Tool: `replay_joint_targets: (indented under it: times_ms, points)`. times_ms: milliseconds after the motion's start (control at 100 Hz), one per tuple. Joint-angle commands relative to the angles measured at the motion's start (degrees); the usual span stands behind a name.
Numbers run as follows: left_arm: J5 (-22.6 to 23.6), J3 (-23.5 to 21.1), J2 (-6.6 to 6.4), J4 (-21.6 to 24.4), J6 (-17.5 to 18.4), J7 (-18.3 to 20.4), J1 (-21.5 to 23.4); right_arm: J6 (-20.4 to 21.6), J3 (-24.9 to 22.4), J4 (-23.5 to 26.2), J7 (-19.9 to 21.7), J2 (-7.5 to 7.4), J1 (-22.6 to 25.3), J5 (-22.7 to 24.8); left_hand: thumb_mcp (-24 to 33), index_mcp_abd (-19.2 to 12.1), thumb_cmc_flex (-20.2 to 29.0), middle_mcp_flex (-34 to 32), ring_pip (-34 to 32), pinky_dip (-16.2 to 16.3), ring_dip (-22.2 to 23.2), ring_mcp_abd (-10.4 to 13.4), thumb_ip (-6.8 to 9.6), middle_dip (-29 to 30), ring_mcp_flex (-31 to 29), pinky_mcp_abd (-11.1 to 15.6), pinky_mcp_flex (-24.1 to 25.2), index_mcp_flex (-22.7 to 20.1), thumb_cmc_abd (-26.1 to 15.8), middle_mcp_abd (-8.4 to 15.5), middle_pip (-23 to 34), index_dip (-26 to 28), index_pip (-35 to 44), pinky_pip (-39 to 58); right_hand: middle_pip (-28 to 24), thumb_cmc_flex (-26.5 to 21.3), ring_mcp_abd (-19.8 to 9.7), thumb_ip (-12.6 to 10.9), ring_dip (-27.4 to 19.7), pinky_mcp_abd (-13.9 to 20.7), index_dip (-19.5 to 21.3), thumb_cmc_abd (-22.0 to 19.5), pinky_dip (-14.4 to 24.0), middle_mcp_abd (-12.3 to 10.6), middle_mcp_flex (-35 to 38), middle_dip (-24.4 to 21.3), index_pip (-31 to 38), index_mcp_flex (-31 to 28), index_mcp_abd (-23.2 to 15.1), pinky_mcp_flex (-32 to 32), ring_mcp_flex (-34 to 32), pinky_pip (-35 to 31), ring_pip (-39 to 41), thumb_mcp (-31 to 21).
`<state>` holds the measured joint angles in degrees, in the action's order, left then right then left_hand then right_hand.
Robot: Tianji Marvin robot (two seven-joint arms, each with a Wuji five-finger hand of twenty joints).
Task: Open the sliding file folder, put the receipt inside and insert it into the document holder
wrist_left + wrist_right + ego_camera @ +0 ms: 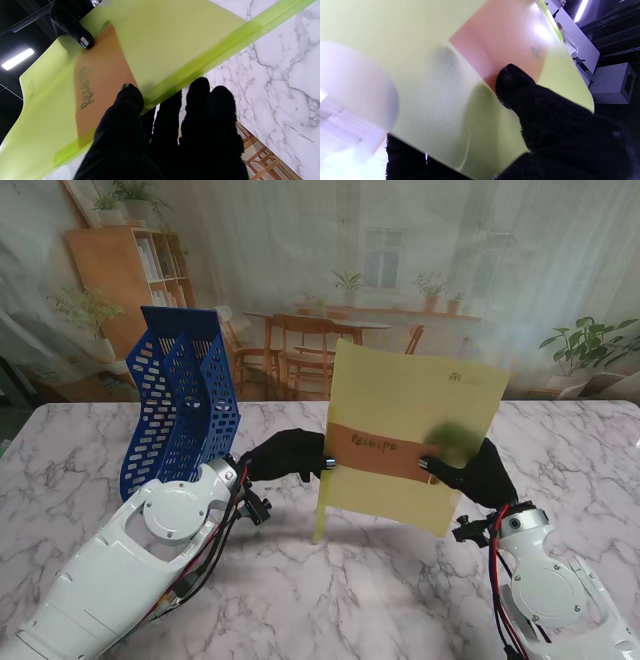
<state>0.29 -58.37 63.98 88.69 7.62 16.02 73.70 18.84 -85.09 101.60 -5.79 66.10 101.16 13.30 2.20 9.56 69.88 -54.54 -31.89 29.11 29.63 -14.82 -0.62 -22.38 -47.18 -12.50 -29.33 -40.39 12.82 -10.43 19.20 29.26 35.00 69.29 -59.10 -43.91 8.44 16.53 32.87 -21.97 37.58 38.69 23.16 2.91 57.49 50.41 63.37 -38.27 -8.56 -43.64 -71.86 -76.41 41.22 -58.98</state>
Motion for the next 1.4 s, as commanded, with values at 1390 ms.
replay_joint_targets:
  times_ms: [1390]
  points:
    - [-1.73, 0.82, 0.71, -1.49, -2.43, 0.58, -1.57, 3.26, 1.00, -0.50, -6.40, 1.87, 0.61, -3.68, 0.41, -1.56, -2.68, 10.56, 4.94, -0.27, -1.57, -1.45, 1.81, 5.01, 8.02, 1.82, 7.15, 5.13, -0.62, -0.45, -1.94, 0.59, -11.37, -4.90, 0.01, -4.16, -2.09, -2.47, 1.70, 0.61, 1.68, -4.85, 1.04, -0.85, 0.96, 1.97, 6.18, -2.30, -8.54, -1.79, -2.96, -1.26, 6.46, -4.24]
